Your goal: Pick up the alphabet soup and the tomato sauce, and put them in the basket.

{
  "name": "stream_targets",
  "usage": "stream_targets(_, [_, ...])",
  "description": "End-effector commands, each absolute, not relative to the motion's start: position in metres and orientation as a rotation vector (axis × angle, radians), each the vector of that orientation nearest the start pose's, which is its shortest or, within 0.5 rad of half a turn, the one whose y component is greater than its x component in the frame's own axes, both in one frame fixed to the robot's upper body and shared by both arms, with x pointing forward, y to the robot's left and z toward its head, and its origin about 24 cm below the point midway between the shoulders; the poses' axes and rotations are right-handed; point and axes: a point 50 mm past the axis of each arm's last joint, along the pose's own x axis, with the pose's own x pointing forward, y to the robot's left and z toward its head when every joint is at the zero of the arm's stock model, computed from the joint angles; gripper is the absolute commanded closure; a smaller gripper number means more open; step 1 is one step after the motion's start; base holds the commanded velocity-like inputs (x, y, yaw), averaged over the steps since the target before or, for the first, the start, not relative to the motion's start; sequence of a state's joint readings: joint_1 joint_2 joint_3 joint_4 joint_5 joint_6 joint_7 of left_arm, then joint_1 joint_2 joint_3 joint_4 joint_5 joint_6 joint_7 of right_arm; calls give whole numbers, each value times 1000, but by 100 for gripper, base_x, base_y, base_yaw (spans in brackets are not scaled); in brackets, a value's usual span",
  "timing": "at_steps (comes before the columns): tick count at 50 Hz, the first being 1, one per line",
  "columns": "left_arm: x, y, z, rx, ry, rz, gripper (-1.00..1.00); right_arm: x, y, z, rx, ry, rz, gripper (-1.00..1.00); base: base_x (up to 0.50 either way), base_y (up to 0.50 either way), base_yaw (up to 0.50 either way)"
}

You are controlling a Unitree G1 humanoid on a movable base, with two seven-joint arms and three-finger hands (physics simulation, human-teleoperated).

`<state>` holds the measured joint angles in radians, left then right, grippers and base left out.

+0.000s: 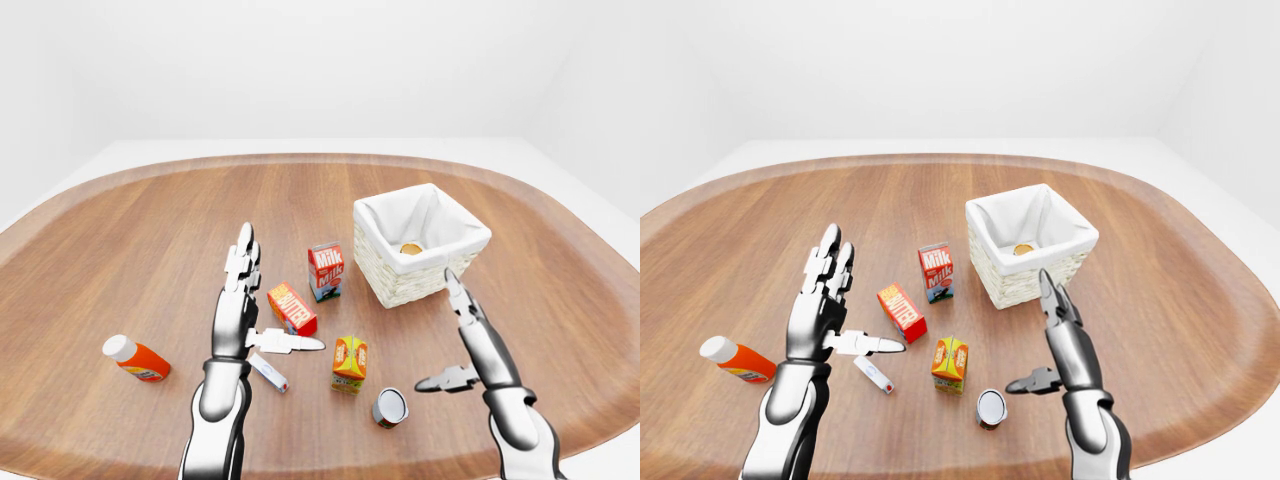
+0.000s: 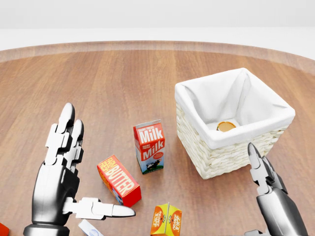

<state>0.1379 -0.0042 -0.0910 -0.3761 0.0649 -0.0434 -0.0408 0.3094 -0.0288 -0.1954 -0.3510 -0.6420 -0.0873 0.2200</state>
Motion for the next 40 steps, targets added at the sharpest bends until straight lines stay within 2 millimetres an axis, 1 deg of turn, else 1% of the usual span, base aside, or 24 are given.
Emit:
stream_targets(1, [221,133,100,69,-278,-85,-100,183,-199,59,-750,41,-21,-100,0,0,0])
stream_targets(15, [221,133,100,70,-279,-86,-100,174,-197,54,-747,70,-10,-100,0,0,0])
stream_targets(23, [221,133,100,70,-279,-86,-100,168,-197,45,-751,115,-8,-100,0,0,0])
stream_targets(27, [221,133,100,70,-279,-86,-100,167,-194,44,-750,118,-1,-100,0,0,0])
stream_targets(30, [221,133,100,69,-279,-86,-100,165,-192,37,-759,141,2,-100,0,0,0])
stream_targets(34, [221,133,100,70,-279,-86,-100,162,-191,37,-763,144,3,-100,0,0,0])
stream_targets(40, [221,133,100,70,-279,-86,-100,160,-189,31,-771,165,7,-100,0,0,0])
